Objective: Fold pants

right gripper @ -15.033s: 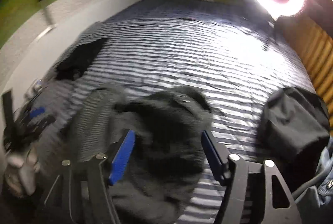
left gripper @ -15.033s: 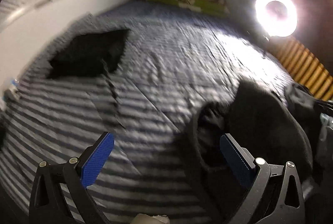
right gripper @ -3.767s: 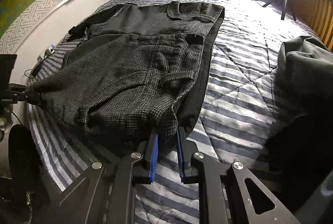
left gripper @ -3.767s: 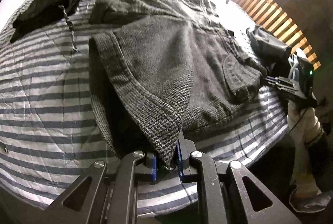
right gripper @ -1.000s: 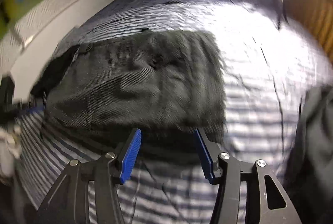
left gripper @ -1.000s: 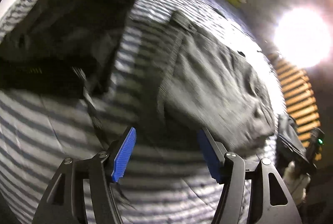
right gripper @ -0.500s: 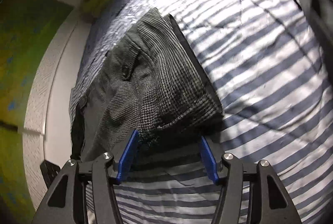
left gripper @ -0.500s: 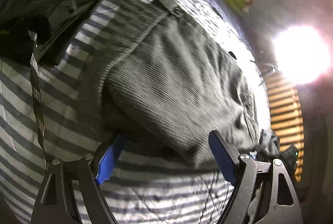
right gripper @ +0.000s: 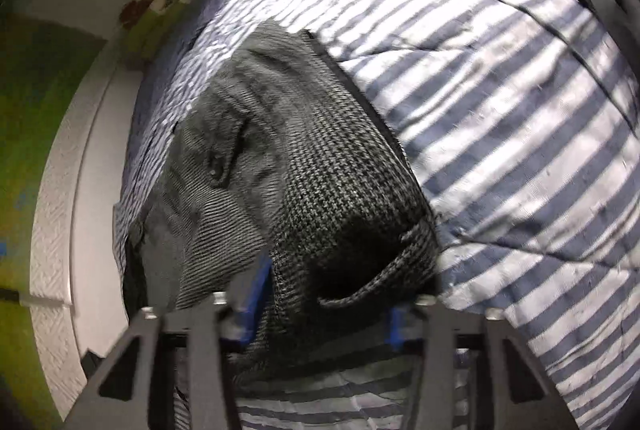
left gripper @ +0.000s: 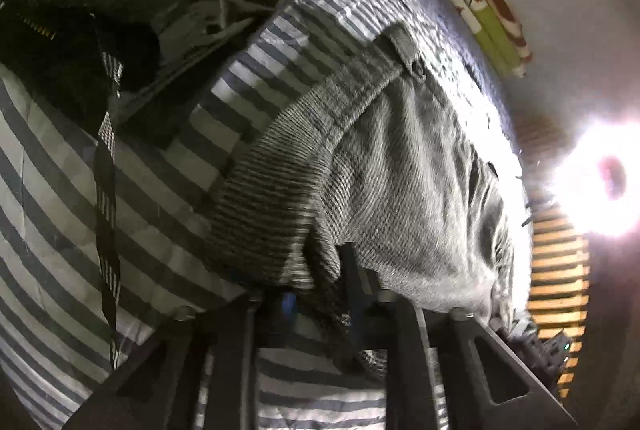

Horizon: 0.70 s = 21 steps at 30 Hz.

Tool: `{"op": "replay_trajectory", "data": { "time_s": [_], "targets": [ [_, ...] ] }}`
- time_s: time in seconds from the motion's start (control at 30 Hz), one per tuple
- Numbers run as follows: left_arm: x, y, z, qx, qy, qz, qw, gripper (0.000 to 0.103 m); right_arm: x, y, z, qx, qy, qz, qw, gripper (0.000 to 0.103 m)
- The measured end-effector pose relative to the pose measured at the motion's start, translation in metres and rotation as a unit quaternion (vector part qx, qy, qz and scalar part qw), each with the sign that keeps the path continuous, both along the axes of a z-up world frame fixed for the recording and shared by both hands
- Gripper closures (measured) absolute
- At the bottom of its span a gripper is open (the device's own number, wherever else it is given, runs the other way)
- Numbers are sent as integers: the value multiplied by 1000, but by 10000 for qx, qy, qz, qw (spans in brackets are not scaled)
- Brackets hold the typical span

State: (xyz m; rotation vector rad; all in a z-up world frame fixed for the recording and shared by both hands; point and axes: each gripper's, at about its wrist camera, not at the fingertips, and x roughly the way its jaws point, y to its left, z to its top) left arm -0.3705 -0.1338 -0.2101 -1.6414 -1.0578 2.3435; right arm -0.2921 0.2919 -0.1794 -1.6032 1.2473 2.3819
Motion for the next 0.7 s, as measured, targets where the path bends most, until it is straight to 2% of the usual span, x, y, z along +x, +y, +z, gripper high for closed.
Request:
{"op": "replay_trajectory", "data": {
  "time_s": [0.1, 0.17, 0.27, 0.4, 0.5, 0.7],
  "targets": [
    [11, -4, 18, 3, 232, -47, 9997, 96, 1, 2, 9, -58, 176, 101, 9998, 82],
    [21, 4, 40, -159, 457, -187, 9987, 96, 5, -2, 28, 241, 382, 249, 9987, 89],
    [47, 10, 64, -285, 696, -368, 9965, 97, 17, -8, 58, 694, 638, 453, 9945, 91],
    [101, 14, 82, -157, 767, -473, 9958, 97, 43, 4, 80, 797, 648, 653, 9926, 92],
    [149, 15, 82, -94, 718, -565, 9958, 97, 74, 9, 90, 958, 650, 887, 9893, 92],
    [251, 23, 64, 216, 384, -761, 9961, 97, 162, 26, 86, 849, 527, 1009, 9899, 92]
  ]
}}
